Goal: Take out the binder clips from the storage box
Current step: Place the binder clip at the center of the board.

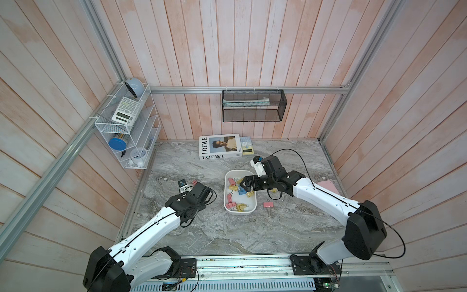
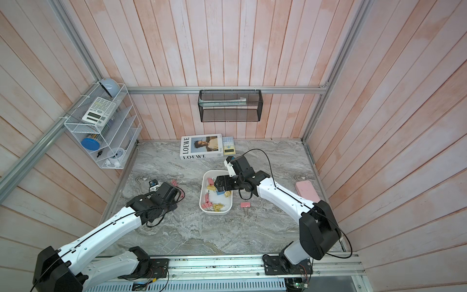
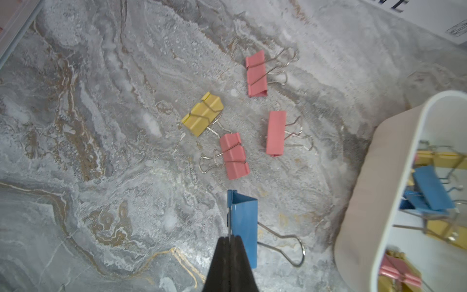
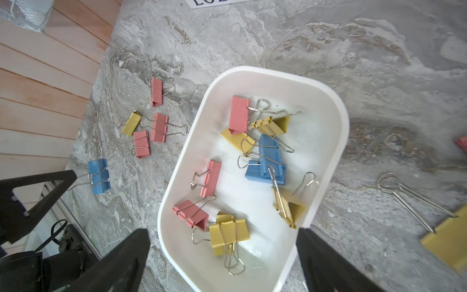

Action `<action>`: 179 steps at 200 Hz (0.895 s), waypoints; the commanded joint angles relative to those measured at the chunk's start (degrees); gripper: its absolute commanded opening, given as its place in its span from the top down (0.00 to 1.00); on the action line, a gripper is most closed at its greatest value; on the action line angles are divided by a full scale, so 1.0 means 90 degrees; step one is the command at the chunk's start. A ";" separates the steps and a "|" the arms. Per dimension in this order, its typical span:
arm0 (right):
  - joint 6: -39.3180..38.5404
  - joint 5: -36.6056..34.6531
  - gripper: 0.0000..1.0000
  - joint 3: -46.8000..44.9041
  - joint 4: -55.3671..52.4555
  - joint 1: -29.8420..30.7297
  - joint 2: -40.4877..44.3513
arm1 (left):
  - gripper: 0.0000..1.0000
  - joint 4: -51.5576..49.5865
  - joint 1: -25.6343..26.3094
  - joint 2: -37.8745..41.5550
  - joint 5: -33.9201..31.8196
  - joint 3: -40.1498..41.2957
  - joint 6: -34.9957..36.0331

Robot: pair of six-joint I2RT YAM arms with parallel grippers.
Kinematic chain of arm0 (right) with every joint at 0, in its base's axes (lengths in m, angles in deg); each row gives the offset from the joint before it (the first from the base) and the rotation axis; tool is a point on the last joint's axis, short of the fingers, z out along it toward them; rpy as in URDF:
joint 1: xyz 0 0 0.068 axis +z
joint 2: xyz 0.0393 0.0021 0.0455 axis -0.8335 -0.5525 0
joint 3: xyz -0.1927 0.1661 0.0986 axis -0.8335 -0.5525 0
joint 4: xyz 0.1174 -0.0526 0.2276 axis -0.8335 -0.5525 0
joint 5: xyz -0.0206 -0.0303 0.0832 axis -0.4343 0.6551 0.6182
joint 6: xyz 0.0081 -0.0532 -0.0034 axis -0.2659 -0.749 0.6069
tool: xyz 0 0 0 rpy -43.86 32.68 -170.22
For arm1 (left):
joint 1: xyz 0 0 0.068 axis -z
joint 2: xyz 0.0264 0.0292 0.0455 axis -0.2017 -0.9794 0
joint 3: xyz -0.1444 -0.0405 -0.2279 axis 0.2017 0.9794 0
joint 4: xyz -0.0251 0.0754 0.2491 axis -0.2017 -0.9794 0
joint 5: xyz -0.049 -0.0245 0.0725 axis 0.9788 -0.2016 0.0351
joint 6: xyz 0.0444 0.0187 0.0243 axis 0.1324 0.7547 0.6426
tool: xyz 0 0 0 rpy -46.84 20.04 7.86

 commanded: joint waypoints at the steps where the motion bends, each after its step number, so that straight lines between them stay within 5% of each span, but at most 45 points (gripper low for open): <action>1: -0.0144 0.0341 0.02 0.0285 -0.0283 0.0217 -0.0359 | 1.00 -0.0080 -0.0036 -0.0088 0.0111 0.0262 -0.0236; 34: -0.0185 0.0449 0.13 0.0676 -0.0546 0.0529 -0.0894 | 1.00 -0.0257 -0.0033 -0.0627 0.0169 0.0268 -0.0193; 64: -0.0149 0.0493 0.32 0.0990 -0.0782 0.0664 -0.1347 | 0.96 -0.0254 -0.0027 -0.0994 0.0204 0.0205 -0.0091; 102: -0.0075 0.0494 0.46 0.1416 -0.1041 0.0714 -0.1865 | 0.53 0.0031 -0.0030 -0.1008 0.0436 0.0190 0.0024; 140: -0.0022 0.0365 0.56 0.1726 -0.1152 0.0712 -0.2200 | 0.35 0.0006 -0.0070 -0.0553 0.0441 -0.0036 0.0134; 167: -0.0006 0.0340 0.65 0.1927 -0.1232 0.0713 -0.2407 | 0.01 -0.0076 -0.0252 -0.0206 0.0468 -0.0311 0.0235; 179: 0.0004 0.0281 0.68 0.1974 -0.1251 0.0705 -0.2460 | 0.00 -0.0092 -0.0354 -0.0106 0.0515 -0.0443 0.0305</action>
